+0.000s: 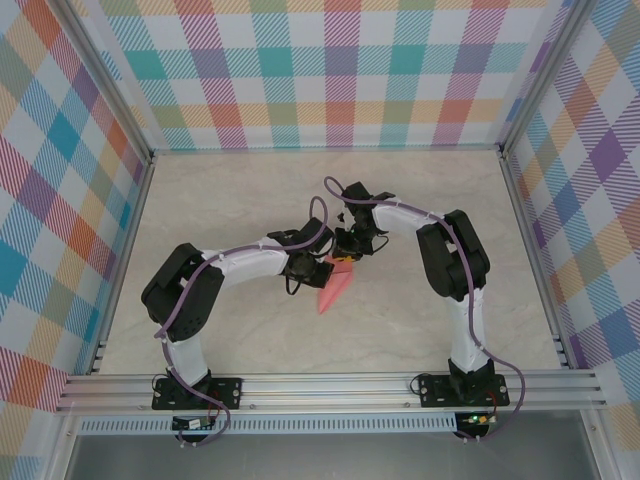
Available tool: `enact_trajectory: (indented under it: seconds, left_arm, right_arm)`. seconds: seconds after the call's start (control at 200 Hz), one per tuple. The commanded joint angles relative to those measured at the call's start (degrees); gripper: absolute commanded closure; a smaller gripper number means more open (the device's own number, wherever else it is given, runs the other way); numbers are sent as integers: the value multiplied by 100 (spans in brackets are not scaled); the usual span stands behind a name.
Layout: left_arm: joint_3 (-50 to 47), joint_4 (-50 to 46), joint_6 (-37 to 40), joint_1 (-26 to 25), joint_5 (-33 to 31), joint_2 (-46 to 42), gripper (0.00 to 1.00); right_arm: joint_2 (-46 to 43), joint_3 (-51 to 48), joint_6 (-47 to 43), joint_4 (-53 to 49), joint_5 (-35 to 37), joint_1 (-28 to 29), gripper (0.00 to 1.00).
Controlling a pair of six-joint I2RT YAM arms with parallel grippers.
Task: Fold a paper plane with a square sheet of paper (pick it up from the middle)
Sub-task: Third fold the triangle at the center of the table.
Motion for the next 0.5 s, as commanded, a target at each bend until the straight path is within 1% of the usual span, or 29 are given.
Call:
enact_trajectory:
  seconds: [0.0,0.18,0.495]
  left_arm:
    - [170,-46,58,100,-15,77,100]
    - [-34,68,7,105,22,100,100]
    - [-23,152,-52,105,131,307,100]
  right_arm:
    - [214,-125,37,-216,24,94,80]
    - [222,-109,41,-225,14,93,80]
    - [200,-116,84,-221,6,94,79]
